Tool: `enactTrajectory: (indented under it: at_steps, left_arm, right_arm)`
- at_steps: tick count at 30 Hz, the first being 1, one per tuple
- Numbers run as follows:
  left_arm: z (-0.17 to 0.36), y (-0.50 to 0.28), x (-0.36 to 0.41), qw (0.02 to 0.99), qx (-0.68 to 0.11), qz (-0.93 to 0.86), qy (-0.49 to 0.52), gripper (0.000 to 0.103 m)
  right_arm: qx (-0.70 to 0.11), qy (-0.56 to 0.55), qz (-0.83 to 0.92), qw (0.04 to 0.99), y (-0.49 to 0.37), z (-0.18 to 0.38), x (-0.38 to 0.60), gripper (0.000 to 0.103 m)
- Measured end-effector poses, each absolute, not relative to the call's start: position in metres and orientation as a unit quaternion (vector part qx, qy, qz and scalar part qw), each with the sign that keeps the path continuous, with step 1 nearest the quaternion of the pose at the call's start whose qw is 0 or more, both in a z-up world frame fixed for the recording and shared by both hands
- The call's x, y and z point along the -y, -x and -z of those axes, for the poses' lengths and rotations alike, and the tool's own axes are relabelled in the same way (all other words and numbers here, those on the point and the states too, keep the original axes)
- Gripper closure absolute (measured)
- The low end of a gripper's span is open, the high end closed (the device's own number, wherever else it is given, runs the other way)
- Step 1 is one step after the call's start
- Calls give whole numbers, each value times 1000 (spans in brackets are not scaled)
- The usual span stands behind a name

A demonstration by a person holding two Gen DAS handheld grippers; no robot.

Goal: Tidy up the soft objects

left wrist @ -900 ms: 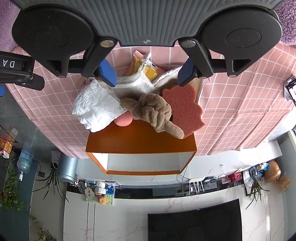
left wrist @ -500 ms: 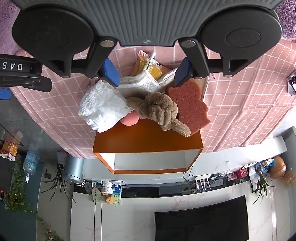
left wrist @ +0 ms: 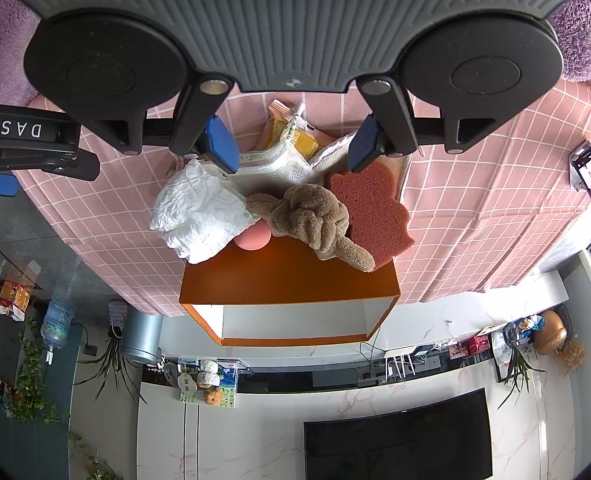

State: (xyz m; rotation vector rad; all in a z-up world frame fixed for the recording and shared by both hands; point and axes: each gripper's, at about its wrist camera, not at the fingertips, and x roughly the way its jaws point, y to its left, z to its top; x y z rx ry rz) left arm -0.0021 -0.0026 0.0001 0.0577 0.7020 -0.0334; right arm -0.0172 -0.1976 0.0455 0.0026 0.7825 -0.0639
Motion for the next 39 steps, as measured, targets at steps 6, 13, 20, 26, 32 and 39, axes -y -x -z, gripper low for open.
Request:
enactTrajectory:
  at_steps: [6,13,20,26,32,39]
  left_arm:
    - [0,2,3,938,-344,16,-27,23]
    - [0,2,2,938,-344,16,-27,23]
    - [0,3,3,938,-346,17,-26,23]
    - [0,3,2,937,-347,17,-24,23]
    - [0,3,2,938,-346,18,-24,23]
    - [0,4,2,938,-346,17,-24,23]
  right_arm:
    - [-382,-2,31,924,17,-46,198,2]
    - [-382,-2,31,923,17,-46,198,2]
    - [-383,-2,31,923,17,-46,198,2]
    - [-383,-2,31,923,17,-46,198,2]
    - [-384,-1,31,923,17,-45,198,2]
    - [-384,-1,31,923,16,-46,198,2]
